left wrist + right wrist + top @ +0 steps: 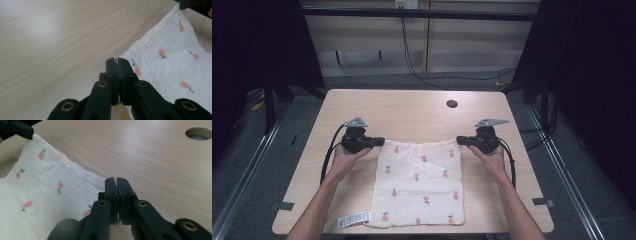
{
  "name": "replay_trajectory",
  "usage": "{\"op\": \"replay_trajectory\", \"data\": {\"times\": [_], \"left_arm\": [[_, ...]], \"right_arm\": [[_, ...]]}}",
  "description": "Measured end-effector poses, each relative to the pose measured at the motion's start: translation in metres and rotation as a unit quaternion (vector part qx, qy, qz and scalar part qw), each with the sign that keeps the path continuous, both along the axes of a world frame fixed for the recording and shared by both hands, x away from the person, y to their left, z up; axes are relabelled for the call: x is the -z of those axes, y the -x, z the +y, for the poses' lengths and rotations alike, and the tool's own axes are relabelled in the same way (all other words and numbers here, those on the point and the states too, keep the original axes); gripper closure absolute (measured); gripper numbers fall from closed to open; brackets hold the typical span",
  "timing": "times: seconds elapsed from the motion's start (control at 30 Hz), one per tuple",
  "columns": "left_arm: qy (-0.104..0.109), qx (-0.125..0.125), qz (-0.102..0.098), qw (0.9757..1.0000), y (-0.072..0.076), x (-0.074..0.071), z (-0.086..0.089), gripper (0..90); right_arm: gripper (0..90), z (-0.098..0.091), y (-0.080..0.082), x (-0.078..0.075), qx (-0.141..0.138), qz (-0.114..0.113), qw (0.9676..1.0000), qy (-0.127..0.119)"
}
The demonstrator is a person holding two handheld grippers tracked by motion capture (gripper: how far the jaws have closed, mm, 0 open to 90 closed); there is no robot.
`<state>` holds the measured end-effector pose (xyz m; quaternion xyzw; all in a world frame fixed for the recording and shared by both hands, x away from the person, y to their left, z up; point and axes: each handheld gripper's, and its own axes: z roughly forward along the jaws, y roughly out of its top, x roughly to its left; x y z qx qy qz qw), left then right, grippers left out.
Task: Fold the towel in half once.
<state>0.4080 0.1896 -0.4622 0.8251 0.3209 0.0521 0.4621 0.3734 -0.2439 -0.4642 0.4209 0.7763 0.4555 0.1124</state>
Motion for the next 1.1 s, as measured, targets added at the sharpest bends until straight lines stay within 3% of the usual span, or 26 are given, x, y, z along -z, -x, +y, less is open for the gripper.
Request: {"op": "replay_trajectory", "data": {"times": [0.3, 0.37, 0.4, 0.53, 0.67, 0.73, 0.97, 1.1], "left_arm": [[0.017, 0.005, -0.024, 0.9996, 0.005, -0.014, -0.002, 88.2], [0.018, -0.003, -0.041, 0.9990, 0.008, -0.019, -0.003, 88.2], [0.021, 0.001, -0.047, 0.9987, 0.010, -0.022, -0.004, 88.3], [0.037, 0.004, -0.059, 0.9975, 0.014, -0.032, -0.005, 88.3], [0.027, 0.006, -0.043, 0.9987, 0.013, -0.021, -0.005, 88.2], [0.031, 0.015, -0.031, 0.9989, 0.015, -0.017, -0.005, 88.2], [0.013, 0.037, -0.036, 0.9986, 0.029, -0.023, -0.012, 88.2], [0.011, 0.040, -0.046, 0.9981, 0.041, -0.031, -0.008, 88.1]], "right_arm": [[88.2, -0.004, 0.005, -0.016, 0.003, -0.027, 0.9993, -0.024], [88.3, -0.004, 0.007, -0.022, 0.002, -0.038, 0.9988, -0.030], [88.4, -0.003, 0.010, -0.034, -0.001, -0.054, 0.9981, -0.030], [88.6, -0.003, 0.016, -0.049, -0.009, -0.073, 0.9966, -0.039], [88.7, -0.004, 0.015, -0.043, -0.011, -0.062, 0.9972, -0.039], [88.7, -0.004, 0.018, -0.038, -0.011, -0.048, 0.9980, -0.039], [88.6, -0.002, 0.034, -0.041, -0.032, -0.037, 0.9985, -0.024], [88.6, -0.007, 0.043, -0.045, -0.035, -0.044, 0.9981, -0.027]]}}
